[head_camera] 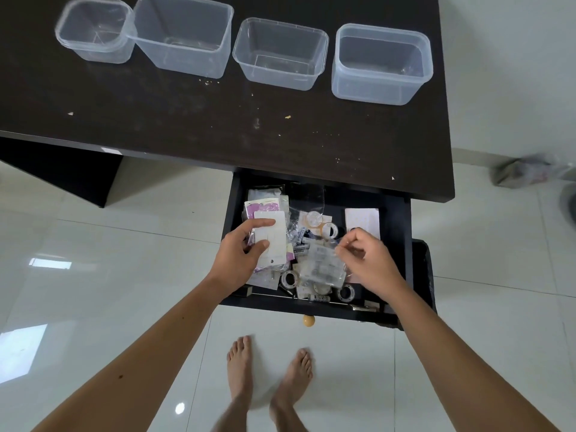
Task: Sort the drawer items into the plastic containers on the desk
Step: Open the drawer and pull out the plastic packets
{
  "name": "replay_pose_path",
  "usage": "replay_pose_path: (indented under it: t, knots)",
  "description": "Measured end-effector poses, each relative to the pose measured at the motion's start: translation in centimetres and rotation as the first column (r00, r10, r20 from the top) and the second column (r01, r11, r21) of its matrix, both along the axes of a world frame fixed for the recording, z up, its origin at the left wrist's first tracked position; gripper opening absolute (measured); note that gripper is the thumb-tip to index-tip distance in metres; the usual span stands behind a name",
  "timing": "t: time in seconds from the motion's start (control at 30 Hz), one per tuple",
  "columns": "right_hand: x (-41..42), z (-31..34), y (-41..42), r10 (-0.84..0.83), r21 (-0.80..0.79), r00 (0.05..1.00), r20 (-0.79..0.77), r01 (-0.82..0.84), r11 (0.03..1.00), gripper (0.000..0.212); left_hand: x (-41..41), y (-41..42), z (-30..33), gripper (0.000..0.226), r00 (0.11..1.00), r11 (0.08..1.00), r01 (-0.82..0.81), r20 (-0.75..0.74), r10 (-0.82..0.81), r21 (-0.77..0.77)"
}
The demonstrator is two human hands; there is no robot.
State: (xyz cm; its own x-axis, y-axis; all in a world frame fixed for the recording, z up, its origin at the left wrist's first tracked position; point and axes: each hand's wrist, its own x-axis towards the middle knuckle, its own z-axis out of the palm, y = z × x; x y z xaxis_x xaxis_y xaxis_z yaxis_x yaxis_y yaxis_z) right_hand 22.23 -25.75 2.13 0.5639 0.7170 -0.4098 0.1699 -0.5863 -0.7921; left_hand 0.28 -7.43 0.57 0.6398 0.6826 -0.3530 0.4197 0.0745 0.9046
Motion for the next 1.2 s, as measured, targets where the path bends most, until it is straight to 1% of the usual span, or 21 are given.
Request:
replay_pose_path:
  t: [0.07, 0.13, 0.2, 0.27, 0.37, 0.47, 0.5, 0.53, 0.6, 0.63, 0.67, 0.73, 0.77, 0.83, 0.87, 0.93, 1.0, 1.03, 1.1, 1.2]
  knots:
    - [0.6, 0.7, -0.3, -0.084, 0.040, 0.995, -0.061, 0.086, 0.995, 0.011, 0.2, -0.2, 0.3, 0.042, 1.000, 1.000, -0.021, -0.016, 0.021, 0.010]
    - [0.9, 1.9, -0.2, -0.164, 0.107, 0.969, -0.183, 0.185, 0.977, 0.019, 0.3, -0.4, 0.6, 0.040, 0.999, 0.999, -0.040, -0.021, 0.041, 0.020]
    - [0.8, 3.0, 0.3, -0.176, 0.169, 0.931, -0.320, 0.239, 0.956, 0.031, 0.4, -0.6, 0.8, 0.036, 1.000, 1.000, -0.015, -0.012, 0.016, 0.009]
    - [0.3, 3.6, 1.1, -0.146, 0.181, 0.918, -0.369, 0.225, 0.957, 0.034, 0.5, -0.9, 1.5, 0.027, 0.999, 0.999, 0.033, 0.001, -0.033, -0.031]
    - [-1.2, 3.7, 2.8, -0.101, 0.148, 0.943, -0.317, 0.155, 0.977, 0.024, 0.7, -1.7, 3.1, 0.041, 0.994, 0.985, 0.081, 0.079, -0.070, -0.152]
    - [-3.1, 3.6, 4.2, -0.035, 0.118, 0.962, -0.270, 0.069, 0.991, 0.023, 0.1, -1.8, 3.0, 0.063, 0.993, 0.959, 0.065, 0.115, -0.034, -0.277]
    - [-3.8, 3.6, 4.7, -0.002, 0.107, 0.969, -0.246, 0.030, 0.994, 0.024, -0.3, -1.7, 3.0, 0.066, 0.994, 0.961, 0.054, 0.109, -0.025, -0.271]
    - [-4.3, 3.5, 5.1, 0.037, 0.090, 0.976, -0.215, -0.018, 0.996, 0.025, -0.8, -1.4, 2.8, 0.066, 0.995, 0.972, 0.048, 0.092, -0.028, -0.231]
    - [-5.1, 3.1, 5.9, 0.087, 0.061, 0.979, -0.182, -0.077, 0.995, 0.028, -2.0, -0.8, 2.5, 0.060, 0.996, 0.988, 0.062, 0.078, -0.051, -0.142]
    - [-5.4, 2.9, 6.2, 0.063, 0.052, 0.982, -0.177, -0.055, 0.997, 0.030, -2.7, -0.4, 2.5, 0.057, 0.996, 0.991, 0.057, 0.077, -0.048, -0.122]
    - [-5.3, 2.4, 6.6, 0.003, 0.047, 0.987, -0.160, 0.004, 0.999, 0.030, -3.5, 0.1, 2.4, 0.055, 0.996, 0.993, 0.043, 0.080, -0.034, -0.114]
    - [-4.8, 1.4, 7.4, -0.183, 0.033, 0.981, -0.072, 0.186, 0.982, 0.027, -5.4, 1.2, 2.3, 0.055, 0.995, 0.996, 0.004, 0.096, 0.005, -0.090]
    - [-4.3, 0.8, 7.8, -0.277, 0.014, 0.961, -0.013, 0.277, 0.961, 0.029, -6.2, 1.7, 2.2, 0.057, 0.995, 0.998, -0.015, 0.102, 0.021, -0.064]
    - [-3.2, -0.7, 8.2, -0.427, -0.035, 0.903, 0.051, 0.429, 0.902, 0.042, -7.6, 2.8, 2.1, 0.061, 0.990, 0.998, -0.038, 0.135, 0.044, -0.051]
    - [-2.8, -1.5, 8.4, -0.468, -0.063, 0.881, 0.066, 0.471, 0.880, 0.049, -8.1, 3.2, 2.0, 0.062, 0.988, 0.998, -0.044, 0.149, 0.052, -0.054]
    - [-2.3, -2.7, 8.9, -0.481, -0.121, 0.869, 0.112, 0.493, 0.862, 0.058, -8.8, 4.1, 1.8, 0.062, 0.988, 0.997, -0.053, 0.143, 0.061, -0.053]
    - [-2.1, -3.2, 9.6, -0.452, -0.156, 0.874, 0.178, 0.479, 0.864, 0.058, -9.5, 4.7, 1.7, 0.061, 0.987, 0.995, -0.070, 0.142, 0.078, -0.067]
    - [-2.0, -3.2, 9.8, -0.436, -0.163, 0.877, 0.204, 0.470, 0.868, 0.053, -9.6, 5.0, 1.7, 0.060, 0.987, 0.995, -0.072, 0.141, 0.082, -0.073]
    - [-1.9, -3.2, 10.1, -0.422, -0.168, 0.880, 0.218, 0.460, 0.872, 0.036, -9.8, 5.3, 1.5, 0.058, 0.989, 0.994, -0.067, 0.127, 0.078, -0.085]
    - [-2.0, -3.1, 10.1, -0.484, -0.143, 0.857, 0.178, 0.509, 0.849, 0.019, -9.8, 5.4, 1.7, 0.057, 0.990, 0.992, -0.052, 0.125, 0.066, -0.112]
